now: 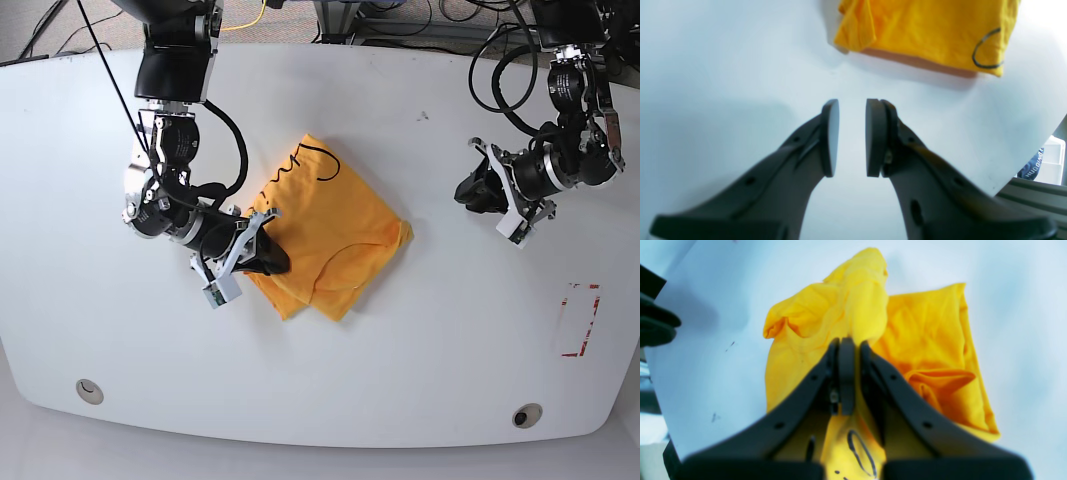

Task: Layout the t-shirt on the table in an organized manner, then fold the t-shirt properly
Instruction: 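Release the right gripper and lift it off the folded shirt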

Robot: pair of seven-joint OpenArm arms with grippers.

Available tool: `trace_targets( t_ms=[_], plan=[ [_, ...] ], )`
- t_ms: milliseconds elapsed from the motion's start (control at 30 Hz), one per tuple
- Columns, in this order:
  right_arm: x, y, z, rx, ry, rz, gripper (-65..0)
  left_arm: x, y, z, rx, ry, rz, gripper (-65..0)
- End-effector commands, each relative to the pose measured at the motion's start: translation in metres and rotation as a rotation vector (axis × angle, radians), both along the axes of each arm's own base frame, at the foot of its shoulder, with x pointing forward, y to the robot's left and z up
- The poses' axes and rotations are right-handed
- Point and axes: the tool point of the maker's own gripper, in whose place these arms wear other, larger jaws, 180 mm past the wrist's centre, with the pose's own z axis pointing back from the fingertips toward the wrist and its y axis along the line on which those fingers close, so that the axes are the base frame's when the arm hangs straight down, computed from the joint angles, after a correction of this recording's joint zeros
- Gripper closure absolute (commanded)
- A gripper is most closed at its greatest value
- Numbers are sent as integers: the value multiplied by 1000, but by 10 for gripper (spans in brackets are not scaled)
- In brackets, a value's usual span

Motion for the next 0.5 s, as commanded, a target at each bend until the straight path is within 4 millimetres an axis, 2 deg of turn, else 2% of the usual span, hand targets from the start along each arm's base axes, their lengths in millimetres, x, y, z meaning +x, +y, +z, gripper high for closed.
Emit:
trace_targets(
  t_ms=[0, 167, 267, 333, 467],
  plan=[
    [14, -11, 20, 36, -65, -39, -2, 7, -4, 13, -16, -46, -17, -125],
    [14, -27, 10, 30, -35, -76, -5, 10, -18, 15, -22, -56, -59, -125],
    [12, -33, 2, 20, -13, -79, -48, 12, -24, 17, -23, -61, -78, -125],
    [10, -36, -2, 20, 0, -85, -116, 13, -27, 17, -25, -62, -87, -125],
    [1, -37, -9, 20, 18, -85, -320, 14, -33, 19, -27, -67, -107, -125]
  ],
)
